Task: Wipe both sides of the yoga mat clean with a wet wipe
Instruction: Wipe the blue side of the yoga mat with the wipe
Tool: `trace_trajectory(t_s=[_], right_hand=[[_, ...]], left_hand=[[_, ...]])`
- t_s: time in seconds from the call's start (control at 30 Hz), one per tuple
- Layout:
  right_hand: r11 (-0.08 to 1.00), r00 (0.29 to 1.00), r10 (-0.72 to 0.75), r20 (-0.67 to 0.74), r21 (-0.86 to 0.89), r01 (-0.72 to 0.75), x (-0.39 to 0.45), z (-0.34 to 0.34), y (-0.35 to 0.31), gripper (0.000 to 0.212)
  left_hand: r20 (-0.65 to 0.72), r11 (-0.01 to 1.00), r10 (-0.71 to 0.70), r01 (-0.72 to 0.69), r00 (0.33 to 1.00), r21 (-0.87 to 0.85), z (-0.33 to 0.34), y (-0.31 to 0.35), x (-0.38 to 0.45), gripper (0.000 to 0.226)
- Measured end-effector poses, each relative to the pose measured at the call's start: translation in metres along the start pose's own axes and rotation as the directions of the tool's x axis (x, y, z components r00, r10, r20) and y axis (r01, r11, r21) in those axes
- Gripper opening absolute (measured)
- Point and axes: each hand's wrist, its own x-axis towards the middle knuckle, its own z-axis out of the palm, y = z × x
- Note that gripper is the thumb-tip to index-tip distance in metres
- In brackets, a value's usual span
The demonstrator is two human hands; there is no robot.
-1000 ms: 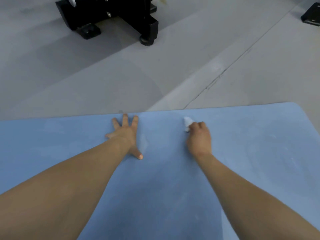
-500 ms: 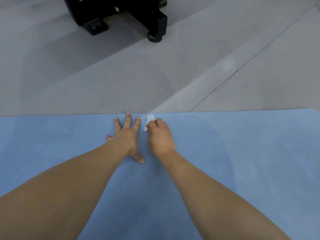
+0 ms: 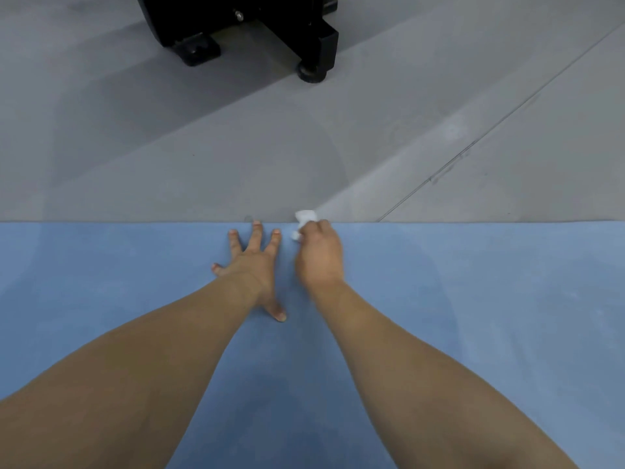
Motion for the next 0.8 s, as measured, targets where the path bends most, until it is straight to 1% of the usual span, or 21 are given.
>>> trace_trajectory(t_s=[0.03,0.1,0.17,0.2,0.23,0.3,0.37,0.4,0.43,0.5,0.57,0.63,0.7,0.73,0.8], right_hand=[[0.999,0.998,-0.036,0.042,-0.008,0.037,0.001,0.005,-0.010,0.034],[0.993,0.990,-0.106,0.095,-0.036,0.110,0.005,0.005,-0.008,0.032],[0.976,0.978,-0.180,0.108,-0.100,0.191,0.006,-0.009,0.017,0.026],[0.975,0.980,-0.171,0.100,-0.123,0.183,0.009,-0.021,0.036,0.025],[0.979,0.989,-0.125,0.082,-0.149,0.136,0.012,-0.034,0.058,0.023],[0.978,1.000,0.008,0.016,-0.209,-0.004,0.017,-0.069,0.109,0.022],[0.953,0.986,0.153,-0.074,-0.254,-0.167,0.019,-0.108,0.160,0.022],[0.942,0.970,0.208,-0.122,-0.241,-0.232,0.018,-0.124,0.177,0.022],[0.935,0.955,0.249,-0.161,-0.216,-0.280,0.016,-0.133,0.188,0.021],[0.927,0.937,0.296,-0.186,-0.179,-0.329,0.014,-0.135,0.187,0.019],[0.948,0.948,0.259,-0.186,-0.140,-0.287,0.011,-0.118,0.165,0.018],[0.984,0.979,0.140,-0.145,-0.087,-0.153,0.002,-0.088,0.131,0.025],[0.998,0.996,-0.024,-0.083,-0.067,0.019,-0.010,-0.056,0.090,0.028],[0.994,0.995,-0.086,-0.042,-0.072,0.082,-0.016,-0.043,0.071,0.029],[0.989,0.990,-0.126,0.069,-0.073,0.131,-0.021,-0.033,0.053,0.028]], left_hand=[[-0.002,1.000,-0.001,0.001,1.000,-0.005,0.000,0.000,0.000,0.163],[-0.002,1.000,0.002,-0.003,1.000,-0.008,0.001,-0.001,0.000,0.162],[0.003,1.000,0.008,-0.008,1.000,-0.005,0.000,0.000,0.000,0.162],[0.005,1.000,0.009,-0.009,1.000,-0.004,0.000,0.000,0.000,0.161],[0.007,1.000,0.008,-0.008,1.000,-0.003,-0.001,0.000,0.000,0.161],[0.010,1.000,0.003,-0.003,1.000,0.000,-0.001,0.001,0.000,0.161],[0.007,1.000,-0.001,0.001,1.000,0.006,0.000,0.002,0.001,0.162],[0.006,1.000,-0.002,0.002,1.000,0.007,0.000,0.002,0.001,0.162],[0.005,1.000,-0.003,0.003,1.000,0.008,0.000,0.002,0.001,0.162],[0.006,1.000,-0.003,0.003,1.000,0.010,-0.001,0.003,0.001,0.162],[0.003,1.000,-0.003,0.003,1.000,0.007,-0.002,0.003,0.000,0.163],[0.000,1.000,0.001,-0.001,1.000,0.006,-0.002,0.002,0.000,0.162],[-0.003,1.000,0.006,-0.005,1.000,0.015,-0.001,0.001,0.001,0.163],[-0.005,1.000,0.006,-0.005,1.000,0.021,-0.001,0.000,0.001,0.163],[-0.013,0.999,0.006,-0.006,1.000,0.034,0.001,0.000,0.001,0.163]])
